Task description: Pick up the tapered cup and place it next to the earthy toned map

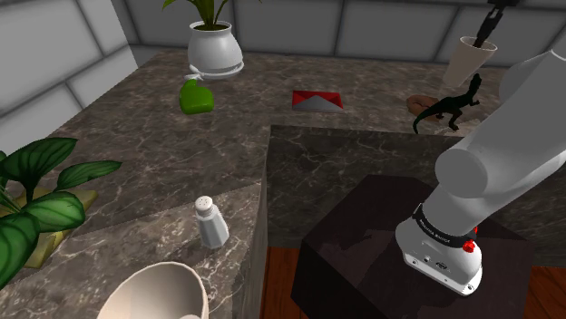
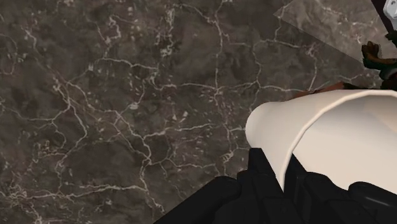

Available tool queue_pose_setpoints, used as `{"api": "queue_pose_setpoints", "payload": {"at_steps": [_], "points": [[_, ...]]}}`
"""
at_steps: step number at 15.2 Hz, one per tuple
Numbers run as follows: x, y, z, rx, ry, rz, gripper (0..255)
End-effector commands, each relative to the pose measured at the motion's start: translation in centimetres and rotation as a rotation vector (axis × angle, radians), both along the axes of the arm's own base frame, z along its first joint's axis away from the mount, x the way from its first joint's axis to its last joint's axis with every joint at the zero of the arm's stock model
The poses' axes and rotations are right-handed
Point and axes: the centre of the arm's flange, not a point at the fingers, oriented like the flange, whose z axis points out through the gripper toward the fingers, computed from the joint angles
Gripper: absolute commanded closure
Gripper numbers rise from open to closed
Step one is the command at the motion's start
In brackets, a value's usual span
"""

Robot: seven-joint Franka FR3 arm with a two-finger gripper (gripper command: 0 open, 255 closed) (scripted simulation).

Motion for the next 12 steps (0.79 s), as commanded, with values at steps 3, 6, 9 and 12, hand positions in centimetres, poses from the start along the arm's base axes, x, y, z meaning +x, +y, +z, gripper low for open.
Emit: {"api": "queue_pose_setpoints", "payload": {"at_steps": [3, 6, 9, 12], "points": [[-0.1, 0.1, -2.2, 0.0, 0.0, 0.0, 255], [-0.1, 0.1, -3.7, 0.0, 0.0, 0.0, 255], [-0.1, 0.1, -5.3, 0.0, 0.0, 0.0, 255], [-0.1, 0.1, -6.4, 0.0, 0.0, 0.0, 255]]}}
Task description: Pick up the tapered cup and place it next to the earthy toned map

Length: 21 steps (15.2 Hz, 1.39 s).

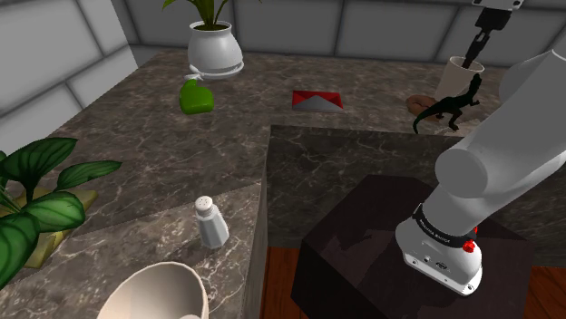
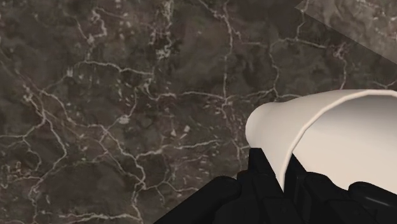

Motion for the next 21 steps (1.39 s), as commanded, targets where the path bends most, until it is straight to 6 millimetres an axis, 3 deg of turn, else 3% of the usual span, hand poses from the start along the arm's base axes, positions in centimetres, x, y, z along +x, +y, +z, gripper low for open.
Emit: {"api": "queue_pose_setpoints", "payload": {"at_steps": [1, 7, 8, 13, 17, 21], "points": [[0.1, 0.0, -0.2, -0.001, -0.001, 0.0, 255], [0.1, 0.0, -0.2, -0.001, -0.001, 0.0, 255], [0.1, 0.0, -0.2, -0.001, -0.001, 0.0, 0], [0.1, 0.0, -0.2, -0.001, -0.001, 0.0, 0], [0.2, -0.6, 4.7, -0.001, -0.001, 0.0, 0], [0.2, -0.6, 4.7, -0.001, -0.001, 0.0, 0]]}}
